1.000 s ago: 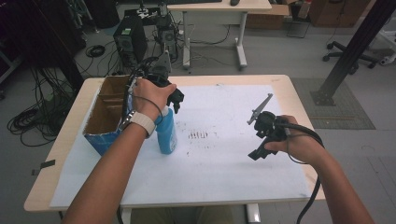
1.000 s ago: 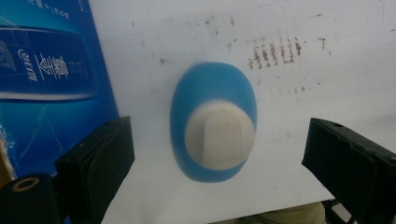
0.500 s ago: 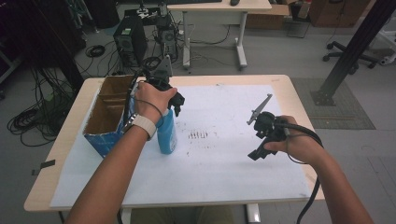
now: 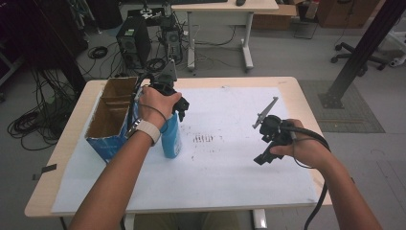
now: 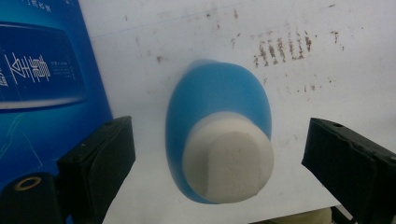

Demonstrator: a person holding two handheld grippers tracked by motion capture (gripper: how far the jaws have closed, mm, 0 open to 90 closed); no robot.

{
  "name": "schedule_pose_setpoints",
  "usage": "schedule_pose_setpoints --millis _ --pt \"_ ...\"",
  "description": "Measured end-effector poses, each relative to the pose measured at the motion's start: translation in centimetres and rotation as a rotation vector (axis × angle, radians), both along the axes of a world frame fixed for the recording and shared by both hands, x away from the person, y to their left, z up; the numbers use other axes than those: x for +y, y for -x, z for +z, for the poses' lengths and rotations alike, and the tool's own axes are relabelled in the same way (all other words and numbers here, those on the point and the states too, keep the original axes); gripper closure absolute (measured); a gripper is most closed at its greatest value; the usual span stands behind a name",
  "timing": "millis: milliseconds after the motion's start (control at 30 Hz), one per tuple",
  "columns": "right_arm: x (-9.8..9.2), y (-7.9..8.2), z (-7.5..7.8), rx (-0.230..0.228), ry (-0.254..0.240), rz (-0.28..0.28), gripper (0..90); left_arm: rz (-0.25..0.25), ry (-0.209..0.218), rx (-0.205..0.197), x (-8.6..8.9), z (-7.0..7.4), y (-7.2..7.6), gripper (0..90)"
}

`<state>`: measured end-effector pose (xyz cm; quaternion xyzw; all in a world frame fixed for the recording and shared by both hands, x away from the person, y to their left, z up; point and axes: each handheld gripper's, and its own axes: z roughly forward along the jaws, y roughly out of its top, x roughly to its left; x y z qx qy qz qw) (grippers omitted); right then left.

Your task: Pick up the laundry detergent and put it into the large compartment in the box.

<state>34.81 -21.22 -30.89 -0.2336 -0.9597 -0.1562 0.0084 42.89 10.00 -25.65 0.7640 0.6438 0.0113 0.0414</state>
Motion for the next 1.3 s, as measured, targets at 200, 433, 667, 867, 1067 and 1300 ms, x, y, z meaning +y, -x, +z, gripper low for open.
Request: schedule_pose_setpoints --millis 200,433,667,867,1067,1300 --pt "-0.1 0.0 -0.1 0.0 -0.002 0.0 11.7 0.002 0.007 0.004 -0.1 -0.4 0.0 9.5" --pt "-0.1 0.0 -0.2 0.004 -0.002 -0.002 11.7 0.0 0.009 0.01 0.0 -1.0 -0.1 9.6" --pt "-0.2 0.0 -0.4 0.006 -0.005 -0.004 11.7 -0.002 0.011 0.013 0.0 -1.6 -0.2 9.8" --pt "-0.2 0.0 -0.5 0.007 -0.003 -0.004 11.7 -0.006 0.003 0.014 0.0 -1.9 -0.3 10.0" --pt "-0.3 0.0 -0.6 0.012 -0.004 -0.007 11.7 -0.005 0.004 0.016 0.0 -2.4 -0.3 12.1" --pt "-0.3 0.0 -0.7 0.015 -0.007 -0.008 11.7 -0.003 0.007 0.02 0.3 -2.9 -0.4 12.8"
